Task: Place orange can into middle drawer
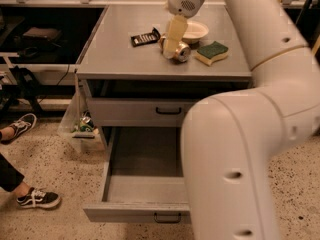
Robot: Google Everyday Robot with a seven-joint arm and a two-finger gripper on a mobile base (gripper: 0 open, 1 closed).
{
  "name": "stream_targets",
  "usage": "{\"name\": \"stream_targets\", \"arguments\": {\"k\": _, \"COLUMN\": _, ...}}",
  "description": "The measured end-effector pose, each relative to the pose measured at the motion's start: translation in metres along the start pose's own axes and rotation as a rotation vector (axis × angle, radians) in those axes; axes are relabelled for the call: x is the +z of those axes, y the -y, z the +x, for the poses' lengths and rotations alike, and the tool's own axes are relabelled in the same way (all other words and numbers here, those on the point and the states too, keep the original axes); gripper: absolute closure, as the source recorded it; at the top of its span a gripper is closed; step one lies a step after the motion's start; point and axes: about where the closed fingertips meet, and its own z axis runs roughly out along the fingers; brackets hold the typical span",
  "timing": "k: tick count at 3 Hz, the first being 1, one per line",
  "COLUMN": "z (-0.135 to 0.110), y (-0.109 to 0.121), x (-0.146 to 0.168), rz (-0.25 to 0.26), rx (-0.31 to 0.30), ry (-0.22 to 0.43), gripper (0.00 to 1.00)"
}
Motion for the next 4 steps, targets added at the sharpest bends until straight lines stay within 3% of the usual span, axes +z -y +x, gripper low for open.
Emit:
{"name": "stream_targets", "arguments": {"k": 1, "z": -0.033, "y": 0.015, "x": 0.052, "rz": -0.041, "rx": -0.008, "ry": 0.054, "gripper": 0.0}}
{"name": "stream_targets", "arguments": {"k": 2, "z": -0.018, "y": 0.031, "x": 0.079, "rz": -0.014, "rx": 0.086, "ry": 0.012, "gripper": 0.0}}
{"name": "stream_targets", "arguments": {"k": 4, "z": -0.023, "y": 0.043, "x": 0.091, "rz": 0.021, "rx": 0.118, "ry": 0.037, "gripper": 0.0}}
